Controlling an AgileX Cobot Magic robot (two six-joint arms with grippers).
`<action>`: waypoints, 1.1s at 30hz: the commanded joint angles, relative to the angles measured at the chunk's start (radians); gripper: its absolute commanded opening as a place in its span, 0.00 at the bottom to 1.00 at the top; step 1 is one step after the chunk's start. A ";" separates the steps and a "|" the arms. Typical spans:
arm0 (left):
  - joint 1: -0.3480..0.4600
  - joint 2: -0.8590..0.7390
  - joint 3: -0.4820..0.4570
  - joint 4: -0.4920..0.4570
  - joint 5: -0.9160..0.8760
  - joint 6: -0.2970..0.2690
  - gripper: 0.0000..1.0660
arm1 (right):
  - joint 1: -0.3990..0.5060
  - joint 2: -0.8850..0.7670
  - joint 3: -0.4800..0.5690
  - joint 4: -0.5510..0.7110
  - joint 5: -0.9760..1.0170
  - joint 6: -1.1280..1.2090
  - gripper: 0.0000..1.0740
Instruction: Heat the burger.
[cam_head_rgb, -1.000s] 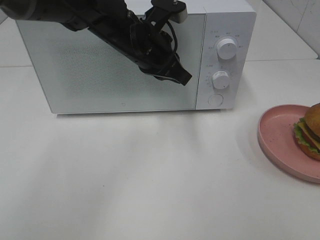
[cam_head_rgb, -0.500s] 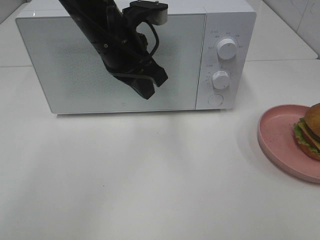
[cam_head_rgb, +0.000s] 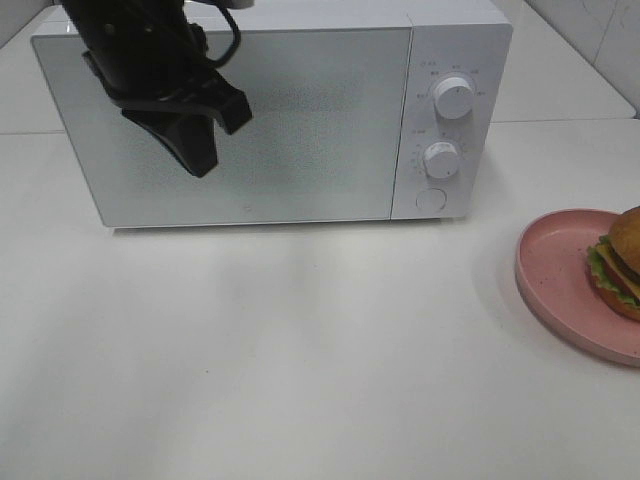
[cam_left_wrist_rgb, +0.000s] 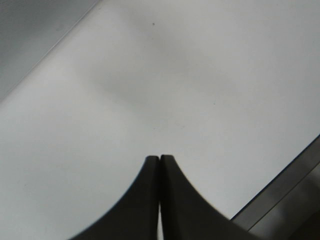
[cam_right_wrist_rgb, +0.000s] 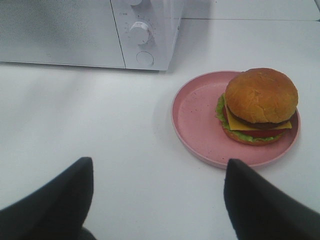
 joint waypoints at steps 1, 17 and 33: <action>0.075 -0.022 -0.001 0.004 0.070 -0.036 0.00 | -0.002 -0.027 0.002 0.002 -0.014 -0.001 0.64; 0.364 -0.375 0.216 0.083 0.068 -0.215 0.00 | -0.002 -0.027 0.002 0.002 -0.014 -0.001 0.64; 0.364 -0.929 0.530 0.084 0.067 -0.237 0.00 | -0.002 -0.027 0.002 0.002 -0.014 -0.001 0.63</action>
